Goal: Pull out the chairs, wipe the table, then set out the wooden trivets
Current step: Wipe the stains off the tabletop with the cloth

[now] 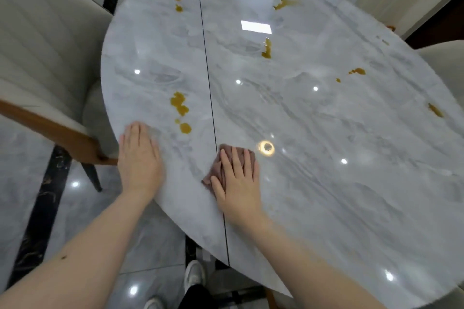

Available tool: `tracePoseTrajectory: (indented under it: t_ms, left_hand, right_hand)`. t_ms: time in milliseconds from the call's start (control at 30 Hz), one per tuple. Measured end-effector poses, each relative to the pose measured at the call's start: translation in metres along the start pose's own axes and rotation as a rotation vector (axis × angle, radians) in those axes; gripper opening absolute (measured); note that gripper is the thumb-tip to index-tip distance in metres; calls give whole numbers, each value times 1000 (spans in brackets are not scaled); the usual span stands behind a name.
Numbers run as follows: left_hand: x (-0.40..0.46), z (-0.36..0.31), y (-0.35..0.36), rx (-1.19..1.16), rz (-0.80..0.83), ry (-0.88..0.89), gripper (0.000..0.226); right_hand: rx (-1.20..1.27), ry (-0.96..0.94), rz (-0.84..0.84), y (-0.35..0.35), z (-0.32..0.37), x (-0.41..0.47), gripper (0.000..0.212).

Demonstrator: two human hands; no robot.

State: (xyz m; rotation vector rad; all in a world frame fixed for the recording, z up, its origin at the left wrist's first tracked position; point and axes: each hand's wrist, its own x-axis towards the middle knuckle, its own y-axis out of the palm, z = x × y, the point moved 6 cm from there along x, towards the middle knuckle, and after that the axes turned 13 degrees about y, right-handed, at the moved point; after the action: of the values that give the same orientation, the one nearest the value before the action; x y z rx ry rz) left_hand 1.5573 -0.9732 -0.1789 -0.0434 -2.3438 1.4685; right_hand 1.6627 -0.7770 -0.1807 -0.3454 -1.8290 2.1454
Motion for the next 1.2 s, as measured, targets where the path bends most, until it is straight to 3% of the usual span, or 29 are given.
tracePoseTrajectory:
  t_ms: [167, 633, 800, 967, 1200]
  left_hand:
    - [17, 10, 4, 14, -10, 0, 45]
    - [58, 44, 12, 82, -29, -74, 46]
    - [59, 42, 13, 83, -25, -72, 47]
    - [57, 41, 12, 50, -31, -66, 46]
    - [57, 42, 7, 21, -37, -67, 46]
  right_hand:
    - [-60, 62, 30, 13, 57, -6, 79]
    - [8, 213, 95, 26, 125, 174, 81]
    - [-4, -76, 121, 25, 144, 209, 61]
    - [35, -458, 169, 18, 139, 174, 54]
    - [13, -690, 207, 14, 92, 115, 51]
